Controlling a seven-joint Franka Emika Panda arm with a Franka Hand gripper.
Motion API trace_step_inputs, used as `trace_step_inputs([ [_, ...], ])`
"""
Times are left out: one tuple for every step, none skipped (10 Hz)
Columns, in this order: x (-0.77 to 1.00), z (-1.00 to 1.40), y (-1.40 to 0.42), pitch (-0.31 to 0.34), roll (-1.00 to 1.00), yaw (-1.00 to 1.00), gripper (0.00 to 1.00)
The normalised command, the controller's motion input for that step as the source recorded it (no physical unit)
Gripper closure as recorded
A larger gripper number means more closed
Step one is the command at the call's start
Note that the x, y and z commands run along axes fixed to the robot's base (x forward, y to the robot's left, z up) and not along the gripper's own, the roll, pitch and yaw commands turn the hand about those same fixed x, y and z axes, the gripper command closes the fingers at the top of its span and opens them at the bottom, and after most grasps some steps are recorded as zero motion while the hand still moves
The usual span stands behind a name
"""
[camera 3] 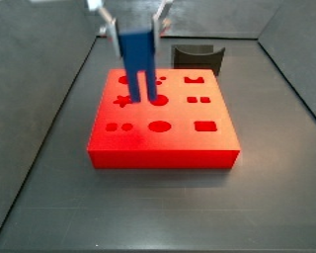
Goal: Insert the square-circle object.
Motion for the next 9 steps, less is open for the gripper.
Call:
trace_step_inputs([
  [-0.31,-0.59,0.00,-0.081,0.03,0.00,1.00],
  [-0.35,-0.39,-0.10,-0.037,0.07,0.00,1.00],
  [-0.25,-0.07,-0.20,0.000,0.16,0.00,1.00],
  [-0.19,-0.11,-0.27,0.000,0.20,0.00,1.00],
  [-0.14,-0.12,-0.23,0.007,0.19,0.00,1.00],
  [-0.06,-0.10,-0.15,0.017,0.25,0.00,1.00],
  [-0.08,-0.08,-0.09,0.046,0.31,0.00,1.00],
  [-0.07,-0.06,-0.09,0.064,0.36,0.01,1.00],
  [-0.01,-0.04,-0.04,0.120,0.40,0.00,1.00],
])
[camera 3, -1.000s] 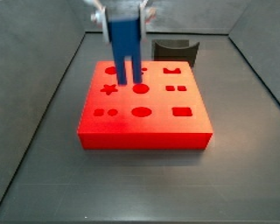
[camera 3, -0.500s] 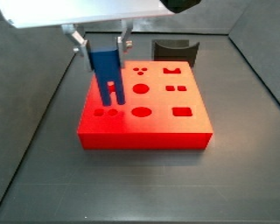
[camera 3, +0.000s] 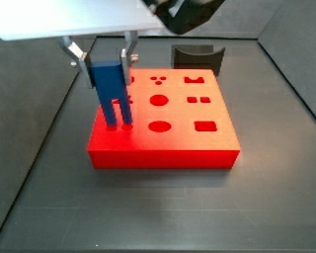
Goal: Insert the square-circle object.
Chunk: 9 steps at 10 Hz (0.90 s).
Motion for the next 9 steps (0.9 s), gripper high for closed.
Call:
trace_step_inputs([
  [0.00,-0.13,-0.07,0.091,0.32,0.00,1.00],
  [0.00,-0.21,-0.09,0.009,0.12,0.00,1.00],
  [0.00,-0.22,-0.05,0.000,0.05,0.00,1.00],
  [0.05,-0.23,0.00,-0.003,0.00,0.02,1.00],
  [0.04,-0.21,0.00,0.000,0.00,0.06,1.00],
  [0.10,-0.15,0.00,0.000,0.00,0.09,1.00],
  [0.27,-0.11,0.00,0.000,0.00,0.18,1.00],
  [0.29,-0.11,0.00,0.000,0.00,0.20,1.00],
  [0.23,-0.14,0.00,0.000,0.03,0.19,1.00],
])
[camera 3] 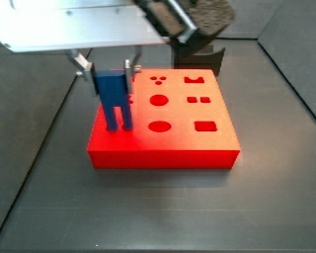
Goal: Insert the square-circle object.
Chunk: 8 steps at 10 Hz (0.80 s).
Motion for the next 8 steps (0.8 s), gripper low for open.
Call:
trace_step_inputs([
  [0.04,-0.19,0.00,0.000,0.04,0.09,1.00],
  [-0.18,-0.12,0.03,0.000,0.03,0.00,1.00],
  [-0.34,0.00,0.00,0.000,0.00,-0.10,1.00],
  [-0.30,0.00,0.05,0.000,0.00,-0.13,1.00],
  [0.00,0.00,0.07,0.000,0.00,0.00,1.00],
  [0.18,-0.07,0.01,0.000,0.00,0.05,1.00],
  [0.11,-0.11,0.00,0.000,0.00,0.04,1.00],
  [0.15,-0.25,0.00,-0.027,0.00,0.00,1.00],
])
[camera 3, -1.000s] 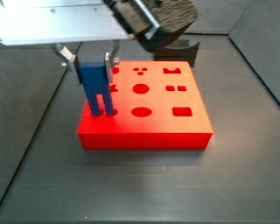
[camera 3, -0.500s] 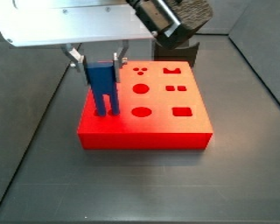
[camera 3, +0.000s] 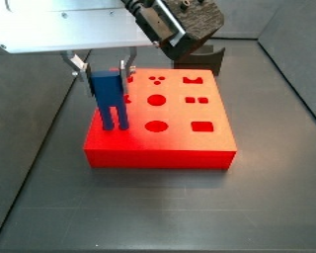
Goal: Insert the square-circle object.
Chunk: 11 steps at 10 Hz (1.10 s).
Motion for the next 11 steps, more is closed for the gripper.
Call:
trace_step_inputs([
  [0.13,-0.35,0.00,-0.037,0.00,0.00,1.00],
  [0.02,-0.43,0.00,-0.040,0.00,0.00,1.00],
  [0.02,-0.55,0.00,-0.054,0.00,0.00,1.00],
  [0.00,-0.65,0.02,-0.027,0.01,0.00,1.00],
  [0.06,-0.70,0.00,-0.014,0.00,0.00,1.00],
  [0.09,-0.72,0.00,0.000,0.03,0.00,1.00],
  [0.09,-0.73,0.00,0.000,0.04,0.00,1.00],
  [0.12,-0.77,0.00,0.000,0.05,0.00,1.00],
  [0.19,-0.70,0.00,0.171,0.14,0.00,1.00],
  [0.23,-0.69,0.00,0.241,0.08,-0.10,1.00],
  [0.24,-0.70,0.00,0.236,0.07,-0.10,1.00],
])
